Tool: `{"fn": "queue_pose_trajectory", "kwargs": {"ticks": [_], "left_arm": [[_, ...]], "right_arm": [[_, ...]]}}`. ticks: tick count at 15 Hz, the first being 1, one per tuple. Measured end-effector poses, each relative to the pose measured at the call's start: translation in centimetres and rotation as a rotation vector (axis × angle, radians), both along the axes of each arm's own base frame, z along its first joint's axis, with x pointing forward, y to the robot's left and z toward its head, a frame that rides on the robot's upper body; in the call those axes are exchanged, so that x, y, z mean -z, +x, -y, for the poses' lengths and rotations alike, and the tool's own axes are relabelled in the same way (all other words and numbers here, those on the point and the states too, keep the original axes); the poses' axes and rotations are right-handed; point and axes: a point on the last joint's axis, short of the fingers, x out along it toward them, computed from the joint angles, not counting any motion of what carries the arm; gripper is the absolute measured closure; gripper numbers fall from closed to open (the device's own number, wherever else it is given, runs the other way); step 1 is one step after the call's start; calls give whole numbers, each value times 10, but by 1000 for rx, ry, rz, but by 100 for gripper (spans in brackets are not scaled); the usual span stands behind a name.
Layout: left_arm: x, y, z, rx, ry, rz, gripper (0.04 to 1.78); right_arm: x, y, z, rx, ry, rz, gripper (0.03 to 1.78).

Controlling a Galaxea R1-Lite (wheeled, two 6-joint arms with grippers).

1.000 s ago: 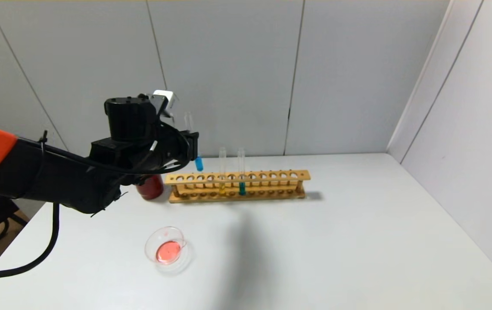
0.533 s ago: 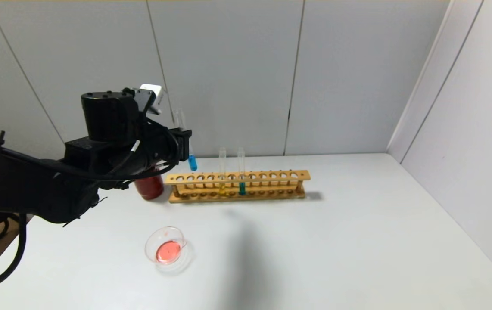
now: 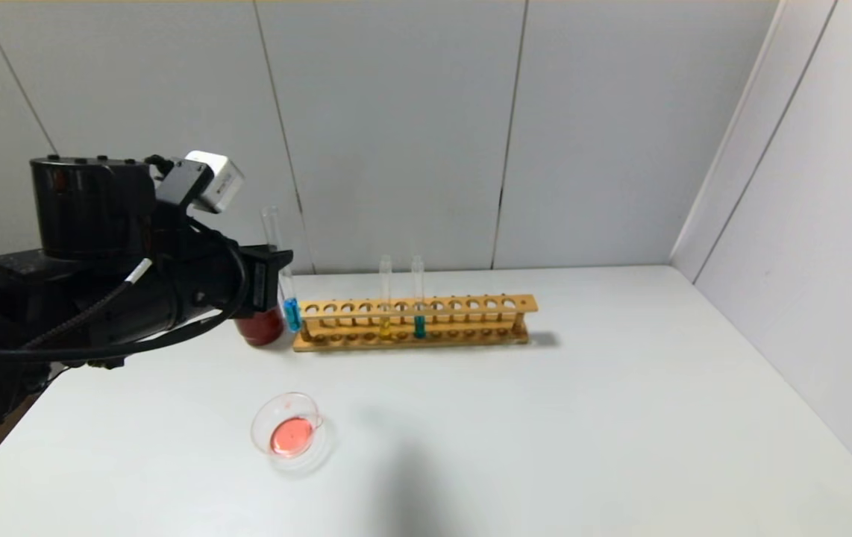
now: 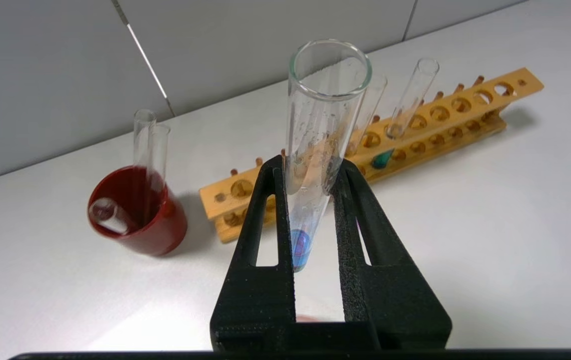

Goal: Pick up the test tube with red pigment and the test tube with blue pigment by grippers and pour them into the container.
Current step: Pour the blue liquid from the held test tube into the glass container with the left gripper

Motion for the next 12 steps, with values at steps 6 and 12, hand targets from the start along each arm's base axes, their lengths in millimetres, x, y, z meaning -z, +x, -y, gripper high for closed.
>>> {"fn": "queue_pose_trajectory", "kwargs": {"ticks": [6,12], "left_arm": [[14,-25,-13,-12,18,-38,152],[20,-18,-37,-97,91,-36,152]], "right_arm": [[0,0,0,0,0,0,6],[0,0,0,0,0,0,6]]}}
